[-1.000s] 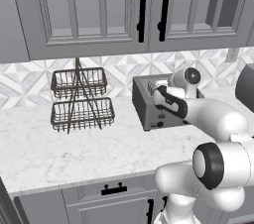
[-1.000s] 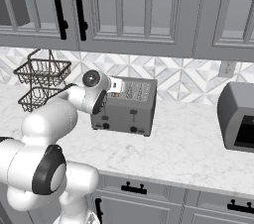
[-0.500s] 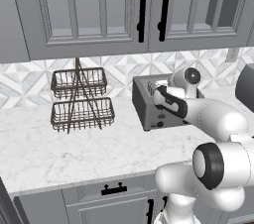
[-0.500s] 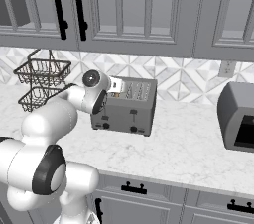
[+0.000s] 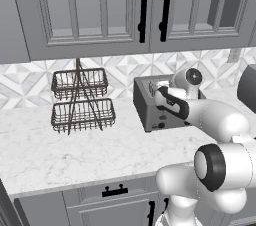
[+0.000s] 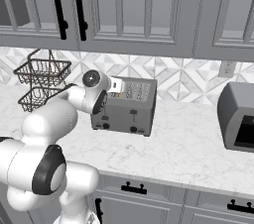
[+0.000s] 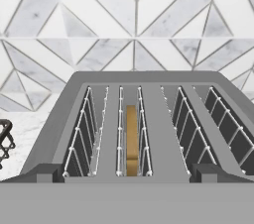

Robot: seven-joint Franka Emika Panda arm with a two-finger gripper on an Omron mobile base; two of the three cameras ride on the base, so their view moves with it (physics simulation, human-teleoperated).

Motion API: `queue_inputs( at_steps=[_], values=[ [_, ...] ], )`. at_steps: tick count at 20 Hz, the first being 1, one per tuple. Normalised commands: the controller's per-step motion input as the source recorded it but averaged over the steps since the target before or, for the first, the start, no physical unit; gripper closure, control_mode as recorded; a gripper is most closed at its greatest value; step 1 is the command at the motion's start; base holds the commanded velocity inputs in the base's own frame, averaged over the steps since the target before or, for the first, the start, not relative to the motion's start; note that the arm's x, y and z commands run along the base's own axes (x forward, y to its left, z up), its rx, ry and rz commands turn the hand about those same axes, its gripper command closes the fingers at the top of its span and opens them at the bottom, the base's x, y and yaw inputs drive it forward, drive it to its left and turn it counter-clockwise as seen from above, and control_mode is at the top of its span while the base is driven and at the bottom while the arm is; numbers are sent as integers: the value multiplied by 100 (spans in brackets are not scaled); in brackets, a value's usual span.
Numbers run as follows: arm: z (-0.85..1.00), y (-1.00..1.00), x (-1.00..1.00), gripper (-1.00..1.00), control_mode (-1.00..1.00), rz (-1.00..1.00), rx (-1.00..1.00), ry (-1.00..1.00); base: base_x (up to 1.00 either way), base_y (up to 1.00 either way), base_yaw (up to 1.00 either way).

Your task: Start the toaster. Once the lever pops up, take the bread to the plate on the dining counter.

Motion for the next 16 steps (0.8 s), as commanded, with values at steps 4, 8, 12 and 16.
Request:
queue_inputs(
  at_steps=[4,8,12,16],
  values=[
    [0,0,0,-100,-100,0,0,0,0,0,0],
    [0,0,0,-100,-100,0,0,0,0,0,0],
    [0,0,0,-100,-100,0,0,0,0,0,0],
    [0,0,0,-100,-100,0,0,0,0,0,0]
  ],
)
